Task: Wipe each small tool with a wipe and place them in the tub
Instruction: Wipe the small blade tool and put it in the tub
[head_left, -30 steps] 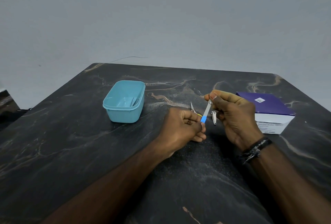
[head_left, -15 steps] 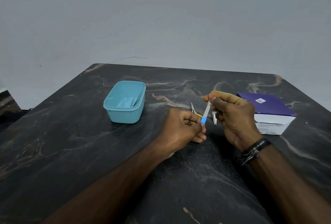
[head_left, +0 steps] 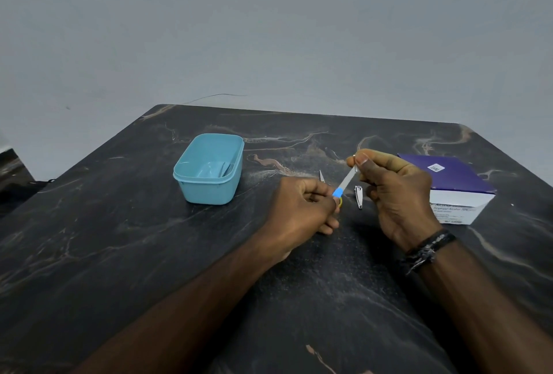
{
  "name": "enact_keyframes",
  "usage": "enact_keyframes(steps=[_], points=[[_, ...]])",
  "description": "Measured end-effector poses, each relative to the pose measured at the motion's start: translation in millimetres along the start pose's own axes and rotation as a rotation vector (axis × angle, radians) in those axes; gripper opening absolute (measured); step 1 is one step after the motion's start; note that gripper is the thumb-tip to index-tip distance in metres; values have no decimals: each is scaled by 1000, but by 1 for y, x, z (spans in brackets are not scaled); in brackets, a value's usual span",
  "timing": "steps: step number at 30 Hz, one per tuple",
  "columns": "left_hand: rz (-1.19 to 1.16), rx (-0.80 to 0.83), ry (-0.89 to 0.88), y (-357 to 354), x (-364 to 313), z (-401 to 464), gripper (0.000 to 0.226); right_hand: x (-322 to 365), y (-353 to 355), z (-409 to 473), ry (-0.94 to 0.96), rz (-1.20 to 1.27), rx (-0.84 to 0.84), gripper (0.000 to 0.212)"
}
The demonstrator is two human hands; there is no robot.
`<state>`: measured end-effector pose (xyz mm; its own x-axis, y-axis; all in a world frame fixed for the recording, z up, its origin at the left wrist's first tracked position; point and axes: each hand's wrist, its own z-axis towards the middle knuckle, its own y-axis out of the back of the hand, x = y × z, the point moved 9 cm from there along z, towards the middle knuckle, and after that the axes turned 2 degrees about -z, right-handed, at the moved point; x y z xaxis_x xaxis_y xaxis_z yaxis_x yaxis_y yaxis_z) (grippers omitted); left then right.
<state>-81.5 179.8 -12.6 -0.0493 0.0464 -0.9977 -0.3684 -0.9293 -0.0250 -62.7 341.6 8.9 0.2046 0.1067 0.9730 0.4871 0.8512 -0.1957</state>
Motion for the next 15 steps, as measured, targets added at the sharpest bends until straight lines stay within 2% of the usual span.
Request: enact_keyframes(steps=[4,7,12,15], points=[[-62,-166,-80,23,-16,1,4,0,-2,-1,-11,11,-2,23],[-150,-282,-124,39,-23,1,7,-5,-9,-4,-32,-22,34,15],[-234,-375,-134,51,-23,2,17,-14,-36,-20,-53,-131,188,13],[-209,-393,-140,53,-24,2,12,-20,-51,-29,-72,-130,290,16]])
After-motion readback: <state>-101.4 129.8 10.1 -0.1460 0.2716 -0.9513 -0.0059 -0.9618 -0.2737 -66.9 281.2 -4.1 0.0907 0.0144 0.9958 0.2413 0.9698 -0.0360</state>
